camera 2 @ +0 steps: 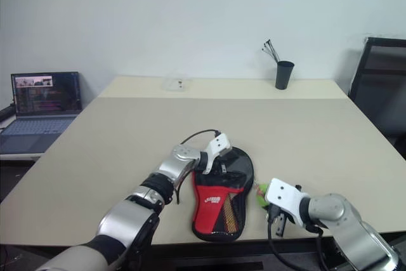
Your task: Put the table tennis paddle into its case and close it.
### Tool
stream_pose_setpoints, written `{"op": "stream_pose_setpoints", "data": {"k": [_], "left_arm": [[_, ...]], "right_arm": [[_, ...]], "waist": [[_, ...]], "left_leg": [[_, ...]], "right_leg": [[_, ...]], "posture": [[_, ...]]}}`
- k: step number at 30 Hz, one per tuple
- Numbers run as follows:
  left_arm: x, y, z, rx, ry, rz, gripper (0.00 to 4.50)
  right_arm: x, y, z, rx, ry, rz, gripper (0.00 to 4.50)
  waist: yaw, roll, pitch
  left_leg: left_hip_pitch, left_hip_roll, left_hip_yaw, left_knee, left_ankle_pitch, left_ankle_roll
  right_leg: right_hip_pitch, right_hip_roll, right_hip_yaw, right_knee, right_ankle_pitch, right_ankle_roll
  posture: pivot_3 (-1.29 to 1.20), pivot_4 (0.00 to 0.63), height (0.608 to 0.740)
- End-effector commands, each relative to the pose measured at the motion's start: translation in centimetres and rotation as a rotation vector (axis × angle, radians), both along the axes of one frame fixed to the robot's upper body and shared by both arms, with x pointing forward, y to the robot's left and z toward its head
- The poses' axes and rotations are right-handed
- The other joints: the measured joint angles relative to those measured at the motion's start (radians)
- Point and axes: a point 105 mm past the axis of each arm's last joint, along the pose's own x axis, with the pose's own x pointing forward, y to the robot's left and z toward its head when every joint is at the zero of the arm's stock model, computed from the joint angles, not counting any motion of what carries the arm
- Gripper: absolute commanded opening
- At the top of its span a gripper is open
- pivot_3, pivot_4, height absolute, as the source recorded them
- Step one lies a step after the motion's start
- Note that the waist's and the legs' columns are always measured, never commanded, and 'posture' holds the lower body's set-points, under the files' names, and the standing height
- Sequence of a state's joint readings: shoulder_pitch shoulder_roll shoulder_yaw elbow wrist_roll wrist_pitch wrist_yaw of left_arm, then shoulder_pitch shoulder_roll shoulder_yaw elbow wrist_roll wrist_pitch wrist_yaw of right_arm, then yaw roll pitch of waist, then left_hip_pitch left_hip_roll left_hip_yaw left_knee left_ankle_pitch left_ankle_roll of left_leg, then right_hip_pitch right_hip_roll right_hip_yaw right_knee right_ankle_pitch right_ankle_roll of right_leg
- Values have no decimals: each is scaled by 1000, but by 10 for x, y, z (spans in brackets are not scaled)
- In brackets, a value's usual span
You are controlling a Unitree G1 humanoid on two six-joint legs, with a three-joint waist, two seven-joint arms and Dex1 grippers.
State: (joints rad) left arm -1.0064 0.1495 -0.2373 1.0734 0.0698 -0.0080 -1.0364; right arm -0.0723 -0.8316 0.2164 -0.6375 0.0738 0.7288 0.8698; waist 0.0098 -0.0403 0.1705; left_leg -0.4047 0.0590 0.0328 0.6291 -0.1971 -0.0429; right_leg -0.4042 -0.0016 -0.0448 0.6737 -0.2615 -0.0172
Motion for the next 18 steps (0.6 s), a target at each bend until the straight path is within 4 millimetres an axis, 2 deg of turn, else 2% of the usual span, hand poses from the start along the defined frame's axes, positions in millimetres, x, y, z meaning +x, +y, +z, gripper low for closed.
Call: {"op": "stream_pose_setpoints", "data": {"k": [1,9,14,18], "left_arm": [[-14,9,-43,125,114,7,4500],[-14,5,-43,128,109,12,4500],[-13,5,-43,129,106,19,4500],[-12,5,-43,129,104,22,4500]], "right_arm": [[-23,3,7,6,47,84,39],[-59,6,6,38,178,157,39],[-87,15,4,80,285,228,39],[-103,20,7,111,349,276,39]], "waist": [[1,0,0],[5,-2,-3],[7,-1,-4],[7,-1,-4]], "left_leg": [[0,0,0,0,0,0],[0,-1,-3,0,0,0],[5,-1,-7,-2,-4,2],[4,-1,-7,-1,-5,2]], "right_leg": [[0,0,0,0,0,0],[2,-2,-3,-3,0,0],[15,-3,-9,-16,-1,-2],[16,-3,-8,-18,-1,-2]], "posture": [[0,150,740],[0,150,740],[0,150,740],[0,150,740]]}}
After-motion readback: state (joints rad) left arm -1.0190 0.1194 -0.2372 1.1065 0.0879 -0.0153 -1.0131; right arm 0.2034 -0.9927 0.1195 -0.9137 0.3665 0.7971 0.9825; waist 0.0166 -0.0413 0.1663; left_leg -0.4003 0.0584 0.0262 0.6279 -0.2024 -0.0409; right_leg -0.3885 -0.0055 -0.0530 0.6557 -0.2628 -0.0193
